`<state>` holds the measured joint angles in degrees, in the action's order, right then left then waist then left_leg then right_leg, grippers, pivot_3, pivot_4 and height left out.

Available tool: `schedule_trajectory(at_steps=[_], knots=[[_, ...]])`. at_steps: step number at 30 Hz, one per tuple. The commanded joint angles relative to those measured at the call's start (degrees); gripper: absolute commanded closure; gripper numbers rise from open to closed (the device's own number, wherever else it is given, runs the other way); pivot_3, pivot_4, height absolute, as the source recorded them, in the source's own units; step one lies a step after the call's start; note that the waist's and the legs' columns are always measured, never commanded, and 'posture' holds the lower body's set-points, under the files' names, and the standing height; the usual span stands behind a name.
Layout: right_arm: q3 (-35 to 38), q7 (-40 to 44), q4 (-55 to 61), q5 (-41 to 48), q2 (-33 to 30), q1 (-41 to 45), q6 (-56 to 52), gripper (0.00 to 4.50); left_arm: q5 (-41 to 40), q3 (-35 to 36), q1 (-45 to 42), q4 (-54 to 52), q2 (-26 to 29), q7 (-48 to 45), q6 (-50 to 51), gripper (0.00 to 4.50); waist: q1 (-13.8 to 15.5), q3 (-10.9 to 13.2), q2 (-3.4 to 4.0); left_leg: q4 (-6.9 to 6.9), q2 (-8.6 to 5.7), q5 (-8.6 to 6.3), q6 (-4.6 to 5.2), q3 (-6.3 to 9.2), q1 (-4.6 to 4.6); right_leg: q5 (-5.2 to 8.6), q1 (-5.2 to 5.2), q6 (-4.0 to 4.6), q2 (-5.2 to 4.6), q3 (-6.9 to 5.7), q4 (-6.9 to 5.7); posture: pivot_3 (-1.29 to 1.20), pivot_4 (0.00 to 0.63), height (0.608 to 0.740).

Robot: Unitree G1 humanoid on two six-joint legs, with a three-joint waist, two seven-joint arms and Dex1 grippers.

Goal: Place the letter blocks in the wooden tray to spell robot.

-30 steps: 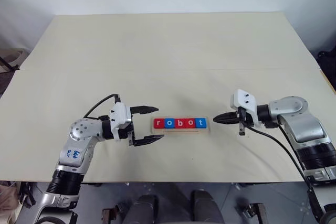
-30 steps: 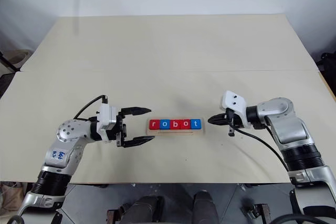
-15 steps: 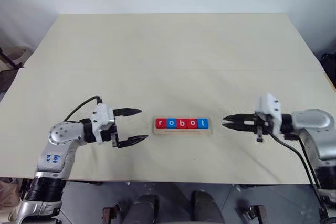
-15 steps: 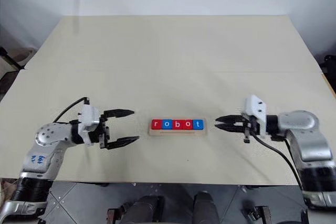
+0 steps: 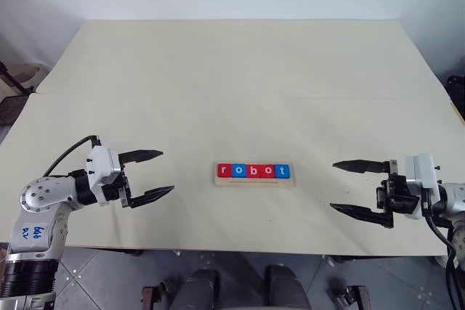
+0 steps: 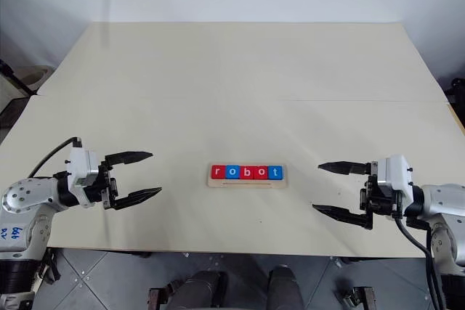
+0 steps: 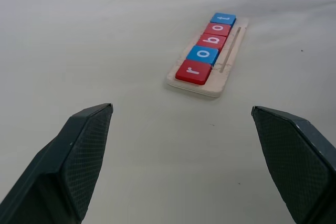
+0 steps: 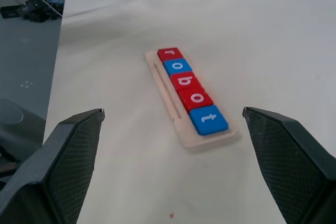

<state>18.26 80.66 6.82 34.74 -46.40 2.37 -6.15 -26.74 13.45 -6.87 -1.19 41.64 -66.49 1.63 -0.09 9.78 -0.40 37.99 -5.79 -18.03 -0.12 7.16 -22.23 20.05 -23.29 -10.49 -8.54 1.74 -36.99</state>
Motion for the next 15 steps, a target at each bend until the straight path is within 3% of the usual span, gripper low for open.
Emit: schedule_trajectory(at_steps=[1, 15], knots=[[-0.07, 0.19, 0.11, 0.62, 0.44, 1.24, 1.54, 0.04, 0.33, 0.27, -0.3, -0.77, -0.19, 0.06, -2.39, 0.0, -0.01, 0.0, 0.0, 0.0, 0.0, 0.0, 0.0, 0.0, 0.0, 0.0, 0.0, 0.0, 0.0, 0.0, 0.0, 0.0, 0.15, 0.74], [-1.19, -1.25, -1.25, -0.76, 1.08, 1.07, 2.94, 0.04, 3.21, -2.82, -3.39, 1.03, -2.24, 2.86, -4.92, 0.0, -0.01, 0.0, 0.0, 0.0, 0.0, 0.0, 0.0, 0.0, 0.0, 0.0, 0.0, 0.0, 0.0, -0.01, -0.01, 0.0, 0.15, 0.74]])
